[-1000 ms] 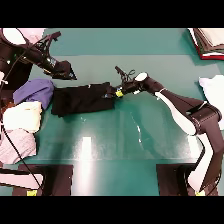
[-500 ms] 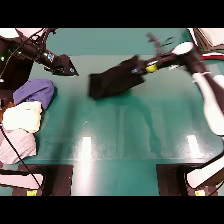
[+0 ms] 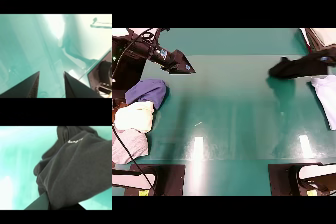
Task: Fold the shirts.
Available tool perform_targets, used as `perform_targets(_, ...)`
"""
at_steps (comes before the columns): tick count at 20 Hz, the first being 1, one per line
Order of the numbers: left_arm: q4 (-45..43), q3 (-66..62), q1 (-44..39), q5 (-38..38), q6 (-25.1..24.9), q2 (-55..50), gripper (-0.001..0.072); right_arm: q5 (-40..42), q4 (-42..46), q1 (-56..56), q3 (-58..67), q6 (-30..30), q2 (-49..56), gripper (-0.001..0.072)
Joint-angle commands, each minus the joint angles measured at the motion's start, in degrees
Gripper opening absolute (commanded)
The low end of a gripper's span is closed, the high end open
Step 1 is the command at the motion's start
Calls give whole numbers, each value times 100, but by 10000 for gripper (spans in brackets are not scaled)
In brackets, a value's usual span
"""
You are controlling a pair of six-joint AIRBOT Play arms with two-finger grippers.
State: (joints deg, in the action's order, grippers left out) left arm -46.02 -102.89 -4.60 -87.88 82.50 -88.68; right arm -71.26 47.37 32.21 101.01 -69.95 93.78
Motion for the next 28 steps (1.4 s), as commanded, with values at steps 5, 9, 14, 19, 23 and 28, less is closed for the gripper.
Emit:
perform_targets(5, 173, -7, -2, -9, 155, 4, 363, 1261, -138, 1139, 7, 411, -35, 18)
perform_targets(9, 173, -7, -2, -7, 157, 4, 363, 1585, -1545, 1377, 13, 1309, -37, 18)
perform_targets(14, 173, -7, -2, 13, 153, 4, 363, 872, -1576, 1652, 754, 1311, -37, 18)
perform_targets(19, 173, -7, -2, 81, 149, 4, 363, -398, 186, 1711, 1327, 107, -39, 20)
perform_targets(23, 168, -7, -2, 81, 105, 4, 363, -1427, 2055, 1720, 1342, -1178, -125, 21)
perform_targets(28, 162, -7, -2, 85, -52, 4, 364, -2669, 3751, 1742, 1340, -1958, -162, 125)
